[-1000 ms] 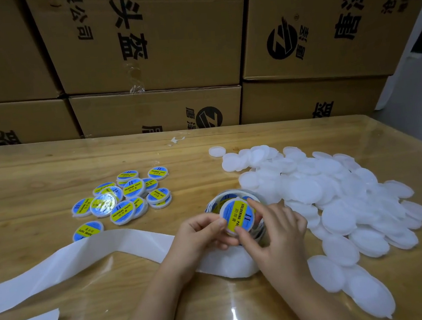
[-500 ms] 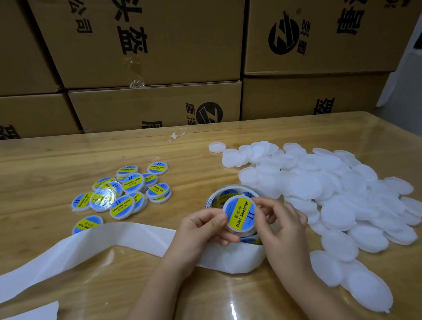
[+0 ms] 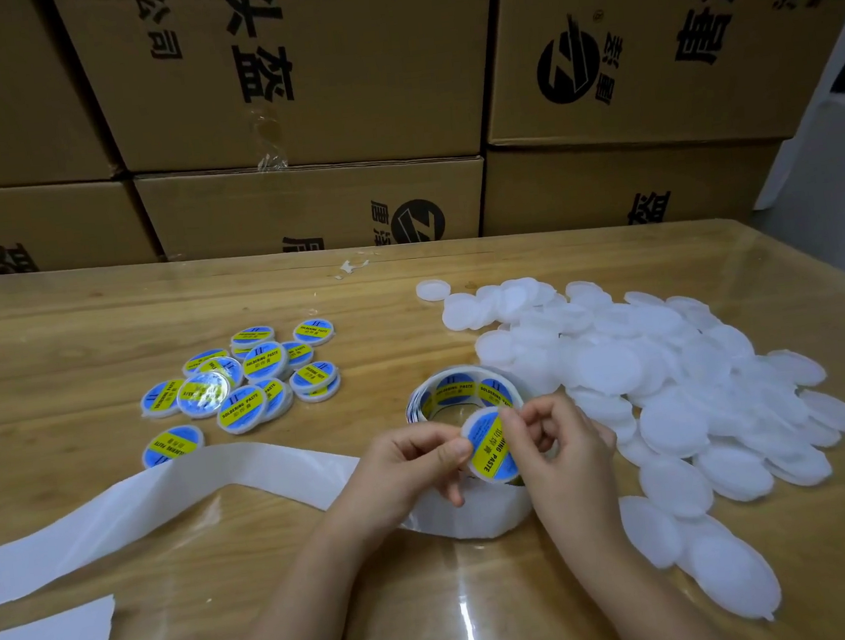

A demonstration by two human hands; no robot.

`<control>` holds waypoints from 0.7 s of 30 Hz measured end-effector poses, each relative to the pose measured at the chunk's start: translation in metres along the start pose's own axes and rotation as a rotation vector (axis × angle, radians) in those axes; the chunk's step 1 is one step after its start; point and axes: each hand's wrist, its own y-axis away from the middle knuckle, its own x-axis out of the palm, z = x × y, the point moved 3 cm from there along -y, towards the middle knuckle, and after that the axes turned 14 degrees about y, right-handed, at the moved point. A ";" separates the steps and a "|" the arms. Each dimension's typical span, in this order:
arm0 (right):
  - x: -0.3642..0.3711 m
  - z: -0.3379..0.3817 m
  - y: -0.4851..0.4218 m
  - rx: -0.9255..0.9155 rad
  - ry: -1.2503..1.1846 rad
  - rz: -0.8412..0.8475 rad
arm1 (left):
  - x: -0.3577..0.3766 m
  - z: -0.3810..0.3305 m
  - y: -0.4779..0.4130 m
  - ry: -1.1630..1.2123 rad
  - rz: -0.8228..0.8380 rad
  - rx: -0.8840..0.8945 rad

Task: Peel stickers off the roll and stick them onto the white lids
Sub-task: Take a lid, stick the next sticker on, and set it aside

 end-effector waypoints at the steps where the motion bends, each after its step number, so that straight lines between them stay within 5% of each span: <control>1: 0.000 0.000 0.000 0.001 0.000 0.002 | 0.000 0.000 0.000 -0.014 0.005 -0.001; 21: 0.006 0.002 0.004 -0.100 0.117 0.092 | -0.004 0.004 0.000 0.064 -0.003 -0.019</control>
